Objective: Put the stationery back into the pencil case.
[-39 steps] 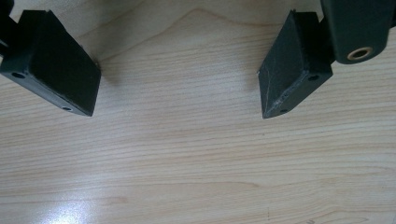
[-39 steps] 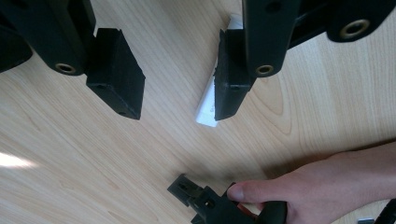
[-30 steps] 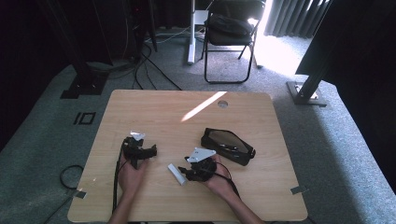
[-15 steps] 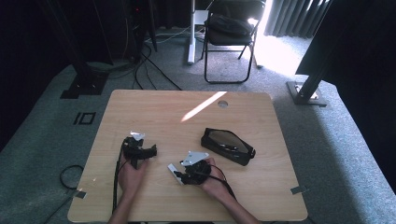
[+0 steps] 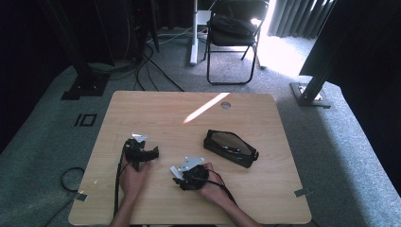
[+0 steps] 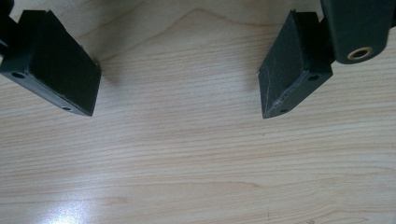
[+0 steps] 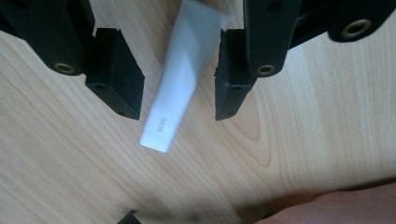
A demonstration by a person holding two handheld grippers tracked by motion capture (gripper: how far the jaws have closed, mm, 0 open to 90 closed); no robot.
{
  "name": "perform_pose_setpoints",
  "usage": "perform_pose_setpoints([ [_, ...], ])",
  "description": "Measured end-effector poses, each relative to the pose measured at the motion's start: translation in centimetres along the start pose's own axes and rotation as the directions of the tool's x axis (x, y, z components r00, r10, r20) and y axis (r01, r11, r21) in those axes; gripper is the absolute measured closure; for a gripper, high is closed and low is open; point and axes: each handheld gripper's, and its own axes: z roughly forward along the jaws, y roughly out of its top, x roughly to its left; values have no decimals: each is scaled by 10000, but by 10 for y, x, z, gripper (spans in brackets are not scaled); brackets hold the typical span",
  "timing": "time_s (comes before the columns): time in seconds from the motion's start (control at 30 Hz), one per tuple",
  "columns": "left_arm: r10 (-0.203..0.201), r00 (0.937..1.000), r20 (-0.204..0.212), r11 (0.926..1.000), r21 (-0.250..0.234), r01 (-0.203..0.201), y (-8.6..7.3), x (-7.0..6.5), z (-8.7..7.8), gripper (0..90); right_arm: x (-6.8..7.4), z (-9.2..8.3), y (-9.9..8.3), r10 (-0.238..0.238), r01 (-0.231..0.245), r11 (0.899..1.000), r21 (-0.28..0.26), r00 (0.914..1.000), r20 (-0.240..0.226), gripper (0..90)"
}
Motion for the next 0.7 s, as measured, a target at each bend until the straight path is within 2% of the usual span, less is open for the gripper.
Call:
perform_pose_setpoints([
  [0.33, -2, 10000, 0, 10000, 1, 2, 0, 0, 0, 133, 0, 12, 8, 1, -3, 9999, 102, 9998, 222, 563],
  [0.53, 0, 10000, 0, 10000, 1, 0, 0, 0, 0, 133, -3, 18, 11, 181, -188, 9996, 227, 9994, 305, 595],
  [0.7, -1, 10000, 0, 10000, 1, 1, 0, 0, 0, 133, -3, 22, 12, 93, -106, 9993, 345, 9992, 380, 630],
])
